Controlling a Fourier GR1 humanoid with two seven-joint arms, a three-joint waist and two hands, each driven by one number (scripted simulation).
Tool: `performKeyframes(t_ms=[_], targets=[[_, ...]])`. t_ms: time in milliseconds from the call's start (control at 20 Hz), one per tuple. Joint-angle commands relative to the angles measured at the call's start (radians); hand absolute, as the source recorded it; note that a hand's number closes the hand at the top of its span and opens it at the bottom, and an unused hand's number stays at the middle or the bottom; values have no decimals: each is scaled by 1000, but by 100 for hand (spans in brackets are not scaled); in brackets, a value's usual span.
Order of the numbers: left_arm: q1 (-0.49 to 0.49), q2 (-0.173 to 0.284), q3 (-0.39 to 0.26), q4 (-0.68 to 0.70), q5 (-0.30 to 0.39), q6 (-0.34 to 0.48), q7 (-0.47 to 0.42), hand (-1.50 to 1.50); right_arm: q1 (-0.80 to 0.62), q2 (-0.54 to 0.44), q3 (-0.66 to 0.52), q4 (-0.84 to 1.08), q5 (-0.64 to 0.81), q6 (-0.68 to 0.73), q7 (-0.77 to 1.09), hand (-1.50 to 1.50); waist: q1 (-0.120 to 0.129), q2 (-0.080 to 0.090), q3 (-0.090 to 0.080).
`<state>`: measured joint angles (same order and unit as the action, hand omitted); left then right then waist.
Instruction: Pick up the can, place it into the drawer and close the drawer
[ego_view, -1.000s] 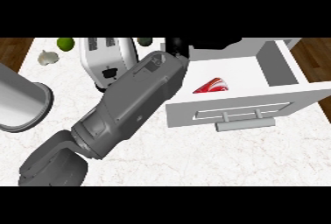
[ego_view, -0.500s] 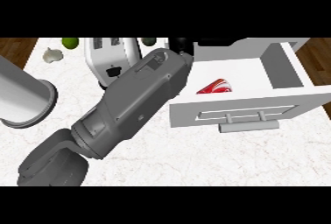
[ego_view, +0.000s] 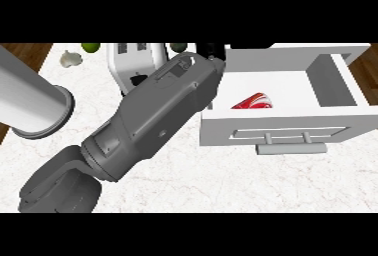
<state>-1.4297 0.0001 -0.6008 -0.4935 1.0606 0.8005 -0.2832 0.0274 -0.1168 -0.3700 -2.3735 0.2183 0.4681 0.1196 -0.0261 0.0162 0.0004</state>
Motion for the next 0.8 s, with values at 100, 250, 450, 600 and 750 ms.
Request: performKeyframes(t_ms=[100, 250, 450, 600, 750], targets=[[8, 0, 5, 0, 2, -18, 23, -150, -102, -3, 206, 118, 326, -63, -54, -150, 24, -4, 0], [-36, 10, 19, 14, -23, -20, 75, -150, -179, 28, 277, 203, 453, -161, -58, -150, 35, -9, 0], [9, 7, 15, -37, -35, 30, 79, -150, -234, 0, 345, 398, 603, -240, -146, -150, 49, -13, 0], [12, 57, 12, -48, -56, -11, 105, -150, -340, 0, 397, 521, 674, -268, -126, -150, 49, -11, 0], [56, 87, -1, -108, -79, 30, 119, -150, -413, -32, 398, 634, 724, -275, -131, -150, 61, -17, -1]])
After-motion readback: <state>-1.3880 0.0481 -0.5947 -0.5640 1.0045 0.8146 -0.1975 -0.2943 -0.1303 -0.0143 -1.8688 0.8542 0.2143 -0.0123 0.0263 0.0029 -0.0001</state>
